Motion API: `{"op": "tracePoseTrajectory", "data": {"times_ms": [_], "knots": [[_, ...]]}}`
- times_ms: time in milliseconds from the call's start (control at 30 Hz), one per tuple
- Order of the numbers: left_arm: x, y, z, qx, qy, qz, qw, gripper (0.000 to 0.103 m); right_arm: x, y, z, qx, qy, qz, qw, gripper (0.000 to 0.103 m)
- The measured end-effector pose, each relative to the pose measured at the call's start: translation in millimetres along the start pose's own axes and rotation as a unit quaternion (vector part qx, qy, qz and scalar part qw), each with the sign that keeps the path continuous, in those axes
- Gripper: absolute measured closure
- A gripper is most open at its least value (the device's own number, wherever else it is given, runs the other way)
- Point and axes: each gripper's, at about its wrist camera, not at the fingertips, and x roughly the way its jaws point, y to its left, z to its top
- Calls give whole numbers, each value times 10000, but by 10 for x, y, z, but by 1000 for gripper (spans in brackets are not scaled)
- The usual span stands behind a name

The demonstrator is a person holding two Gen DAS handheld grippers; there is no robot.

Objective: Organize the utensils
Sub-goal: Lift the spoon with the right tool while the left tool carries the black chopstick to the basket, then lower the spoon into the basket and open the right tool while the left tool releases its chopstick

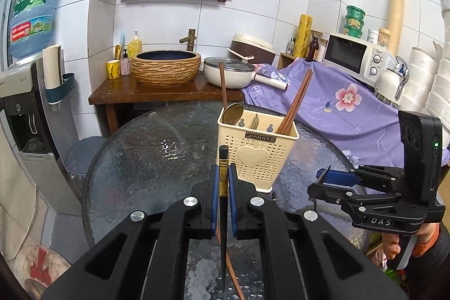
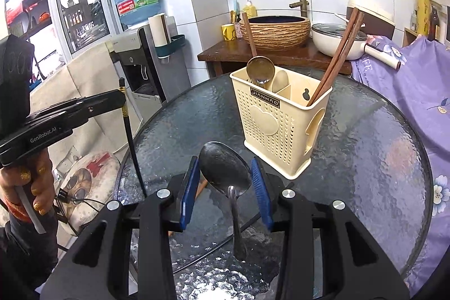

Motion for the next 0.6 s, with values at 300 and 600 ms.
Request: {"op": "tracePoseTrajectory", "data": {"times_ms": [300,600], "knots": [[-61,-81,295,39,-200,-121,9997,96,-69,-48,220,187,-259,84,9995,65],[-22,-232,982,98,-500,-109,9986,96,-223,-132,833,446,-825,66,9956,65]]}}
